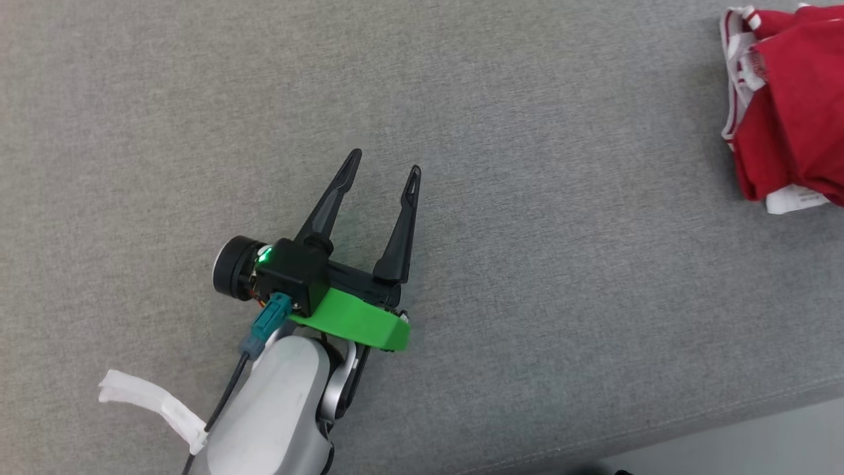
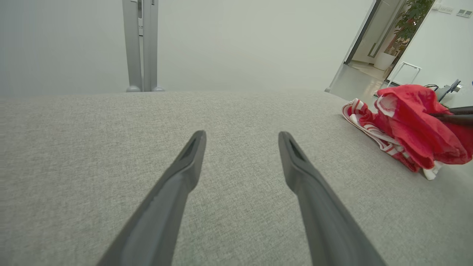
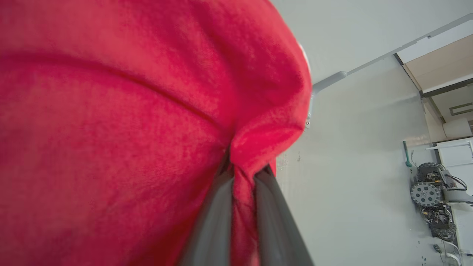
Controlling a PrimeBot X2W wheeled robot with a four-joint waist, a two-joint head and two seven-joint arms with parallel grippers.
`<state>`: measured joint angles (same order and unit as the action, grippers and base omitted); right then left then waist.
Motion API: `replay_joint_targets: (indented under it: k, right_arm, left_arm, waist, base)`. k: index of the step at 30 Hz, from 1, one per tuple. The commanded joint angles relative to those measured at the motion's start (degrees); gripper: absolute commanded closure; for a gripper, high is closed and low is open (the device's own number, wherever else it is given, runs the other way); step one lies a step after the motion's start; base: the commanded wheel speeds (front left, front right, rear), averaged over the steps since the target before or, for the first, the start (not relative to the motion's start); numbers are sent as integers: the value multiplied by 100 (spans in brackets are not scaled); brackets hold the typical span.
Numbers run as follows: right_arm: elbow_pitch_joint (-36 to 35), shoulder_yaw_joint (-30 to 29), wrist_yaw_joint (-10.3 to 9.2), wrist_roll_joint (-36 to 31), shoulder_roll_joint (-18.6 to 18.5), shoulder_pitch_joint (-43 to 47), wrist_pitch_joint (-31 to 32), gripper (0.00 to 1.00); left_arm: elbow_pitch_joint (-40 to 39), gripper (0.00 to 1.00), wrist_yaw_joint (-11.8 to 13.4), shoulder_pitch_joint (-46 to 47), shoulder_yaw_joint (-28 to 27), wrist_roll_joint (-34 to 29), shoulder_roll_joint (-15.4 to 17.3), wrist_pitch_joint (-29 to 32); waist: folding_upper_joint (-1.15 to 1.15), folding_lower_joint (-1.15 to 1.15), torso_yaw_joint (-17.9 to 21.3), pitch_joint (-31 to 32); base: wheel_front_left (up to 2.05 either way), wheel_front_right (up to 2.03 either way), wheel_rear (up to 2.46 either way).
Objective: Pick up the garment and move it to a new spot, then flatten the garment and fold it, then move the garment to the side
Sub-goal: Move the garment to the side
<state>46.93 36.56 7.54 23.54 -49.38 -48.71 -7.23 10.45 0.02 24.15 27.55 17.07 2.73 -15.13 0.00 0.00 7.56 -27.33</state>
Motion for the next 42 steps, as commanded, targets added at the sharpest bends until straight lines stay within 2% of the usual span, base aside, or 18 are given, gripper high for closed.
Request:
replay_joint_targets:
  k: [1, 5, 6, 7, 15, 18, 23, 27, 31, 33, 38, 42]
  right_arm:
    - [147, -39, -11, 38, 46, -100, -58, 100]
    - [598, -105, -11, 115, 183, -124, -86, 100]
    - [667, -110, -11, 94, 204, -137, -131, 81]
    - [762, -153, -11, 79, 228, -179, -213, 0]
    - [1239, -323, -11, -107, 504, -405, -596, 0]
    - [1208, -280, -11, -307, 554, -514, -680, 0]
    - [848, -406, -10, -439, 904, -543, -770, 0]
    - [269, -654, -10, -257, 1287, -287, -795, 0]
    - [-679, -1139, -10, -113, 1621, 165, -794, 0]
    - [-1214, -1443, -10, -282, 1796, 565, -792, 0]
    - [-2333, -2342, -9, -584, 2564, 1761, -793, 0]
    - [-2960, -2864, -9, -867, 3240, 2675, -794, 0]
  left_arm:
    - [10, 0, 5, 89, -26, -49, 35, 4]
    - [26, 0, 3, 36, -39, -68, 34, 4]
    - [30, 0, 1, 15, -43, -65, 34, 4]
    - [35, 0, 0, -18, -49, -58, 33, 4]
    - [8, 0, 24, -199, -149, 47, 34, 4]
    - [-19, 0, 40, -301, -232, 95, 33, 4]
    - [-73, 0, 47, -501, -392, 138, 34, 4]
    - [-160, 0, 73, -676, -576, 171, 33, 4]
    - [-301, 0, 101, -864, -765, 188, 33, 4]
    - [-378, 0, 120, -973, -856, 187, 33, 4]
    - [-523, 0, 167, -1296, -1038, 212, 33, 4]
    - [-549, 0, 171, -1565, -1133, 210, 33, 4]
  waist:
    - [0, 0, -155, -140]
    - [0, 0, -225, -135]
    - [0, 0, -235, -118]
    - [0, 0, -244, -88]
    - [0, 0, -220, 374]
    - [0, 0, -207, 621]
    - [0, 0, -232, 1039]
    - [0, 0, -311, 1357]
    - [0, 0, -435, 1634]
    - [0, 0, -509, 1757]
    - [0, 0, -697, 2028]
    - [0, 0, -834, 2231]
  base:
    - [0, 0, 0]
    - [0, 0, 0]
    - [0, 0, 0]
    - [0, 0, 0]
    - [0, 0, 0]
    - [0, 0, 0]
    - [0, 0, 0]
    - [0, 0, 0]
    - [0, 0, 0]
    - [0, 0, 0]
    - [0, 0, 0]
    - [0, 0, 0]
